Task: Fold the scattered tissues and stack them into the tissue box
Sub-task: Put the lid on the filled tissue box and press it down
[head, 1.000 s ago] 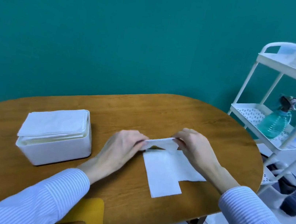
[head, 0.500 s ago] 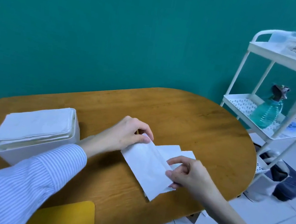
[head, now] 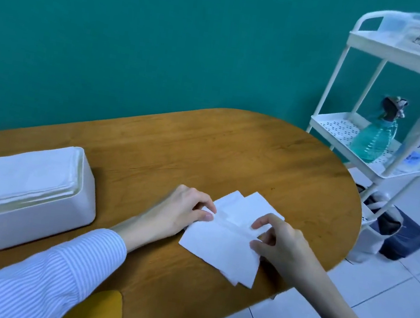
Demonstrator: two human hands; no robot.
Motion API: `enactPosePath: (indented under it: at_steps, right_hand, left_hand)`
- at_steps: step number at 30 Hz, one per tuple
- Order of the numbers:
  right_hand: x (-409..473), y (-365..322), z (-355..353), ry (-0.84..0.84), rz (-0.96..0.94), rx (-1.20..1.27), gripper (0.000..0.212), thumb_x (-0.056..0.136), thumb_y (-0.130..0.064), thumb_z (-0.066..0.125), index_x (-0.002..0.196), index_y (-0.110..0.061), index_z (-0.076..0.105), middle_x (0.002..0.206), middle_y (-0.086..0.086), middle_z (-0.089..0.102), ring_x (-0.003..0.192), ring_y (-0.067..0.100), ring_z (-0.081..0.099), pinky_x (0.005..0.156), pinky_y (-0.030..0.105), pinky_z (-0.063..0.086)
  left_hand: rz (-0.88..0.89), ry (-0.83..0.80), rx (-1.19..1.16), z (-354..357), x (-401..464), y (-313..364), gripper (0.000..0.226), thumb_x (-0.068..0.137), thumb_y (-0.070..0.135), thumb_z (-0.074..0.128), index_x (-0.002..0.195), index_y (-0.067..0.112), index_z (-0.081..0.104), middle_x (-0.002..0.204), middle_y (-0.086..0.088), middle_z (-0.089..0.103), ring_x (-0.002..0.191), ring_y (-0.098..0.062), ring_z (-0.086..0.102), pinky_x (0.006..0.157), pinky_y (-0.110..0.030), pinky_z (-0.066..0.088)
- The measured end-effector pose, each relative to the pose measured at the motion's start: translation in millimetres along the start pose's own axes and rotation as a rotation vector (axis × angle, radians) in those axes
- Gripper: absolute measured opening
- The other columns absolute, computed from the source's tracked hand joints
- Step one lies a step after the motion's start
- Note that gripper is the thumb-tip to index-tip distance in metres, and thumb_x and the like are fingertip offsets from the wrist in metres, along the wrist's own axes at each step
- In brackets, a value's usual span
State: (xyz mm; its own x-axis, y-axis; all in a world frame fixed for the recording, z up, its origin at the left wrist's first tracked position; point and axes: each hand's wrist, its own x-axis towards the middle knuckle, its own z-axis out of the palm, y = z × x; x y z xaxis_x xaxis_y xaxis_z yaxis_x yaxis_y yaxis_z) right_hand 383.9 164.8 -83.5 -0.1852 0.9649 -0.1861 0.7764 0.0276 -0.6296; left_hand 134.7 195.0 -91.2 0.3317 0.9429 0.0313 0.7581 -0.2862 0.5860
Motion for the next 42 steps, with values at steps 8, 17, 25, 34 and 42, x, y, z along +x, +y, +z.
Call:
enactPosePath:
  at_steps: [8, 17, 25, 34, 42]
  right_hand:
    - [-7.5, -10.8, -1.6, -0.061, 0.0, 0.19, 0.022, 0.088, -0.019, 0.071, 0.102, -0.028, 0.055, 0.063, 0.0, 0.069, 0.058, 0.009, 0.067, 0.064, 0.025, 0.055]
    - [-7.8, -8.9, 16.0, -0.019, 0.029, -0.046, 0.027, 0.09, -0.032, 0.067, 0.11, -0.03, 0.048, 0.073, -0.005, 0.064, 0.065, 0.009, 0.063, 0.062, 0.025, 0.054]
    - [-14.8, -8.4, 12.7, 0.141, -0.106, -0.282, 0.018, 0.089, -0.033, 0.061, 0.104, -0.032, 0.052, 0.094, -0.012, 0.046, 0.084, 0.009, 0.052, 0.066, 0.023, 0.044]
    - [-18.3, -5.4, 13.1, 0.1, -0.16, -0.295, 0.014, 0.086, -0.033, 0.064, 0.095, -0.031, 0.054, 0.092, -0.012, 0.046, 0.09, 0.012, 0.045, 0.07, 0.025, 0.043]
    - [-12.2, -8.8, 10.9, 0.024, -0.163, -0.22, 0.012, 0.083, -0.021, 0.062, 0.078, -0.025, 0.053, 0.08, -0.01, 0.055, 0.084, 0.015, 0.046, 0.062, 0.025, 0.038]
  left_hand:
    - [0.083, 0.045, 0.054, -19.7, 19.7, 5.7, 0.009, 0.093, 0.029, 0.069, 0.1, 0.027, 0.073, 0.077, 0.004, 0.063, 0.076, -0.008, 0.055, 0.071, -0.026, 0.042]
    - [0.064, -0.09, 0.161, -7.0, 30.8, -2.4, 0.012, 0.093, 0.036, 0.069, 0.105, 0.036, 0.068, 0.073, 0.014, 0.052, 0.075, -0.005, 0.053, 0.074, -0.036, 0.049]
    - [0.115, -0.067, 0.206, -2.6, 8.3, -2.1, 0.013, 0.096, 0.042, 0.062, 0.108, 0.039, 0.058, 0.099, 0.014, 0.041, 0.091, -0.006, 0.048, 0.077, -0.035, 0.048]
    - [0.193, -0.088, 0.247, 0.2, -10.4, 1.6, 0.013, 0.097, 0.04, 0.06, 0.109, 0.034, 0.062, 0.097, 0.015, 0.047, 0.096, -0.002, 0.039, 0.08, -0.034, 0.048]
    - [0.166, -0.132, 0.252, -3.4, -19.5, 2.4, 0.011, 0.097, 0.043, 0.059, 0.104, 0.034, 0.061, 0.092, 0.014, 0.048, 0.092, -0.003, 0.039, 0.08, -0.034, 0.047]
